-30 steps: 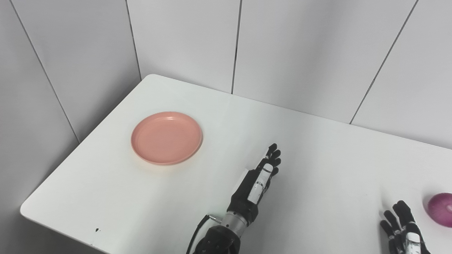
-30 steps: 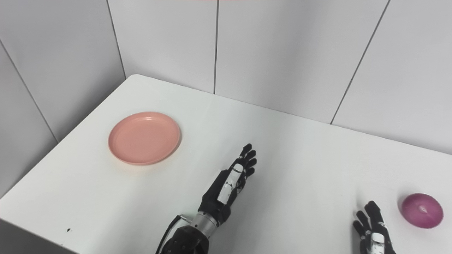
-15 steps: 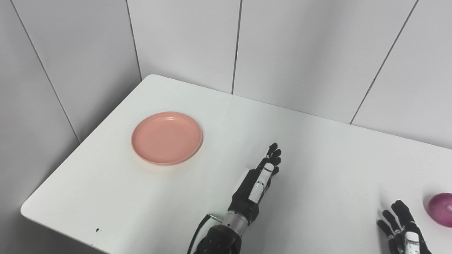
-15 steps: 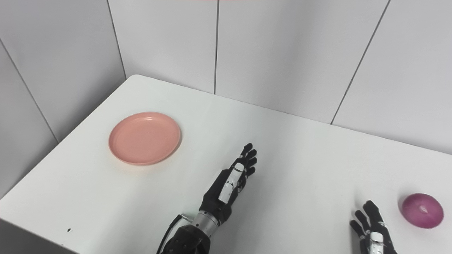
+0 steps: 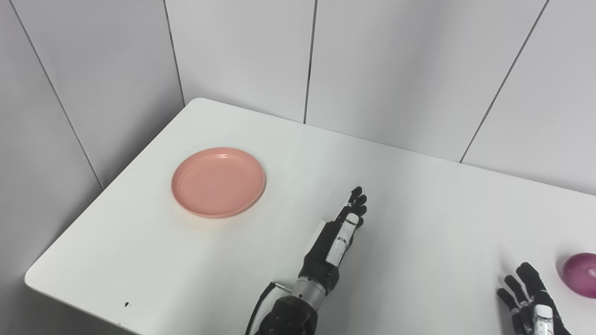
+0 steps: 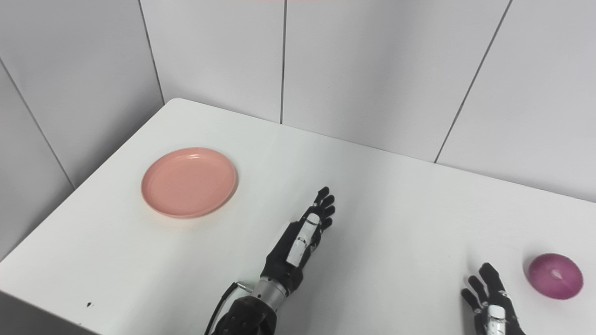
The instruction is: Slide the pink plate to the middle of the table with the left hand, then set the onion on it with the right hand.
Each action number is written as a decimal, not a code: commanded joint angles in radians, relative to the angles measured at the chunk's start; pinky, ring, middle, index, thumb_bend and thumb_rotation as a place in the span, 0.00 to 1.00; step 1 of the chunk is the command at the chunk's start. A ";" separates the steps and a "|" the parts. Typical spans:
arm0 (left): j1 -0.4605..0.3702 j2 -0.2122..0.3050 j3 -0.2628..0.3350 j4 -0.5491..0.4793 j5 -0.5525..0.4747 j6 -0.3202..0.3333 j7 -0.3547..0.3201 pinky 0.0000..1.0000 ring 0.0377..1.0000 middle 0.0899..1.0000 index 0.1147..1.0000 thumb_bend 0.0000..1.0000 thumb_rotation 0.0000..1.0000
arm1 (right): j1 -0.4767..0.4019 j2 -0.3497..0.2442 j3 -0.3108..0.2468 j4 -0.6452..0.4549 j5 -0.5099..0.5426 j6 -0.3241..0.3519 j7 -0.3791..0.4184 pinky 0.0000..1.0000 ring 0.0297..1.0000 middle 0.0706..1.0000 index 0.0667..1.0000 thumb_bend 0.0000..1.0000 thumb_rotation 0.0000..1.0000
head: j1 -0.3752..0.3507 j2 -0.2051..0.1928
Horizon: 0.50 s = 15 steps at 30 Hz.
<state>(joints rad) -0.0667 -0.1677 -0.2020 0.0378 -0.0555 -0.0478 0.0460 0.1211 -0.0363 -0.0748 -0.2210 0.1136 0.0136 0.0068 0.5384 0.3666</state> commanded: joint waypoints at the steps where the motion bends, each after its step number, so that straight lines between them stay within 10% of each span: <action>1: -0.024 -0.039 0.009 -0.005 0.023 -0.037 0.015 0.98 0.99 1.00 0.97 0.46 1.00 | -0.001 -0.005 -0.008 0.023 0.011 -0.028 0.007 0.86 0.89 0.91 0.87 0.67 0.87 | 0.000 0.001; 15: -0.090 0.003 0.084 -0.097 0.012 0.000 0.005 1.00 1.00 1.00 1.00 0.44 1.00 | -0.005 -0.006 -0.007 0.030 0.020 -0.027 0.005 0.84 0.88 0.90 0.86 0.72 0.85 | 0.003 -0.004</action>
<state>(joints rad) -0.1156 -0.1673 -0.1226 -0.0273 -0.0411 -0.0349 0.0629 0.1136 -0.0416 -0.0777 -0.2164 0.1325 0.0132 0.0071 0.5430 0.3620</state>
